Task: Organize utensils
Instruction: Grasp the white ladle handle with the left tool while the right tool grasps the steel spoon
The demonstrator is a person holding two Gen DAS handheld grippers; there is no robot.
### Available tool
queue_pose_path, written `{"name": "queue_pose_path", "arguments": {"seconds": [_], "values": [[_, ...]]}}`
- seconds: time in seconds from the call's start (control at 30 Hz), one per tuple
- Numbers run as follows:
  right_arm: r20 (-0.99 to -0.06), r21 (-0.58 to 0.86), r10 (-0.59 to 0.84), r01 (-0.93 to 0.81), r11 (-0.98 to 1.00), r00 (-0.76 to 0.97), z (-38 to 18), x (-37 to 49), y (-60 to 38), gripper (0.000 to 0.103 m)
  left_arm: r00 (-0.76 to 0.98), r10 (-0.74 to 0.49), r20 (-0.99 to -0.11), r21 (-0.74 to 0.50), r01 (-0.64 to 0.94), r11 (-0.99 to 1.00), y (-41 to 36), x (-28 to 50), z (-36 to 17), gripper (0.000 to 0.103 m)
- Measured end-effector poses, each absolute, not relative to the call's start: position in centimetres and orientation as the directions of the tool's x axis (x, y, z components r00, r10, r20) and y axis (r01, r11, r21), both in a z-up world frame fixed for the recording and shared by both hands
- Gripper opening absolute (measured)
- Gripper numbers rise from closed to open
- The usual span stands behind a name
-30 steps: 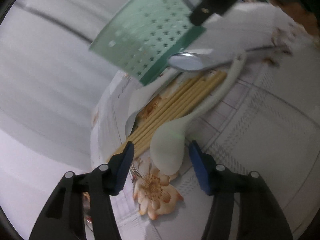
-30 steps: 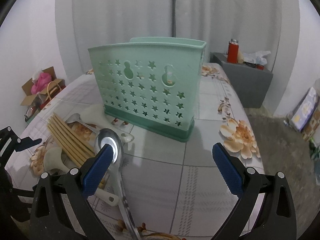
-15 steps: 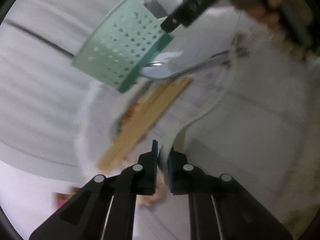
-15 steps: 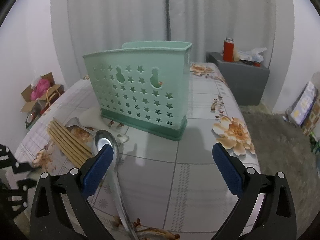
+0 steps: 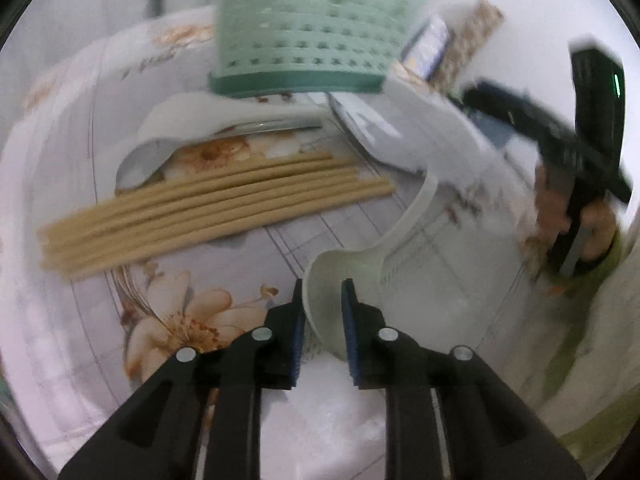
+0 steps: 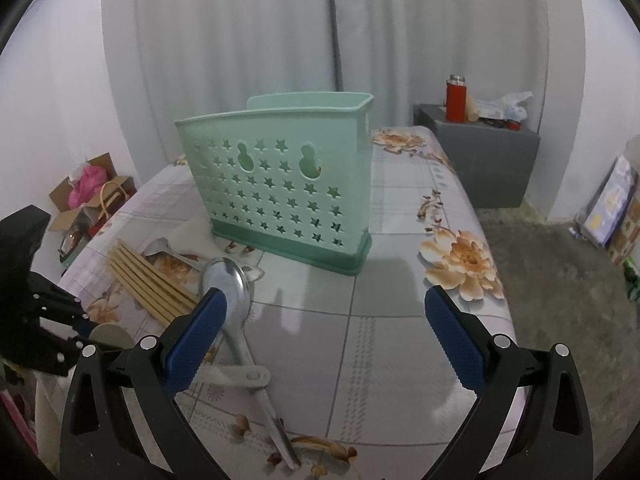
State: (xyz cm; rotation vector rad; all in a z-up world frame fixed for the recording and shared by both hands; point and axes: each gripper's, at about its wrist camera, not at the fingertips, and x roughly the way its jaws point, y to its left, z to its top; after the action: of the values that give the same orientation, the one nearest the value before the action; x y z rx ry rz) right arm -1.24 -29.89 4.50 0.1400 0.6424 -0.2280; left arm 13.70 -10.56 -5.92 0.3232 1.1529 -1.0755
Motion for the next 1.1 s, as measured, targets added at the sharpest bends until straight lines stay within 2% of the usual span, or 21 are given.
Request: {"name": "queue_pose_path", "arguments": {"seconds": [0.03, 0.13, 0.3, 0.6, 0.67, 0.7, 0.83, 1.0, 1.1], "values": [[-0.607, 0.06, -0.167, 0.255, 0.965, 0.777, 4.5, -1.3, -29.9, 0.095, 0.0, -0.537, -0.843, -0.33, 0.789, 0.519, -10.1, 14.4, -5.8, 0.036], [-0.608, 0.069, -0.161, 0.254, 0.965, 0.777, 4.5, -1.4, -30.1, 0.095, 0.031, -0.614, -0.789, -0.421, 0.7, 0.577, -7.0, 14.5, -5.2, 0.042], [-0.607, 0.069, -0.161, 0.253, 0.965, 0.778, 4.5, -1.4, -30.2, 0.095, 0.108, -0.695, -0.711, -0.535, 0.559, 0.634, -3.0, 12.6, -4.7, 0.043], [-0.594, 0.06, -0.157, 0.238, 0.969, 0.789, 5.7, -1.0, -30.3, 0.095, 0.216, -0.705, -0.676, -0.608, 0.376, 0.699, -3.1, 10.8, -5.4, 0.042], [-0.586, 0.056, -0.154, 0.23, 0.972, 0.795, 6.1, -1.1, -30.2, 0.095, 0.232, -0.674, -0.701, -0.582, 0.358, 0.73, -3.6, 10.9, -5.6, 0.036], [-0.584, 0.058, -0.151, 0.226, 0.973, 0.798, 6.2, -1.2, -30.2, 0.095, 0.241, -0.651, -0.72, -0.558, 0.357, 0.749, -4.0, 10.8, -5.7, 0.028], [-0.592, 0.085, -0.117, 0.206, 0.975, 0.798, 6.5, -1.1, -30.5, 0.094, 0.276, -0.604, -0.748, -0.502, 0.36, 0.786, -4.2, 10.4, -5.6, 0.009], [-0.601, 0.093, -0.059, 0.144, 0.985, 0.797, 6.7, -0.5, -29.9, 0.088, 0.31, -0.577, -0.755, -0.463, 0.37, 0.805, -2.6, 9.8, -5.2, 0.005], [-0.641, 0.131, 0.019, 0.084, 0.988, 0.768, 6.2, 0.6, -29.4, 0.082, 0.349, -0.548, -0.76, -0.422, 0.377, 0.825, -1.0, 9.0, -4.7, 0.005]]}}
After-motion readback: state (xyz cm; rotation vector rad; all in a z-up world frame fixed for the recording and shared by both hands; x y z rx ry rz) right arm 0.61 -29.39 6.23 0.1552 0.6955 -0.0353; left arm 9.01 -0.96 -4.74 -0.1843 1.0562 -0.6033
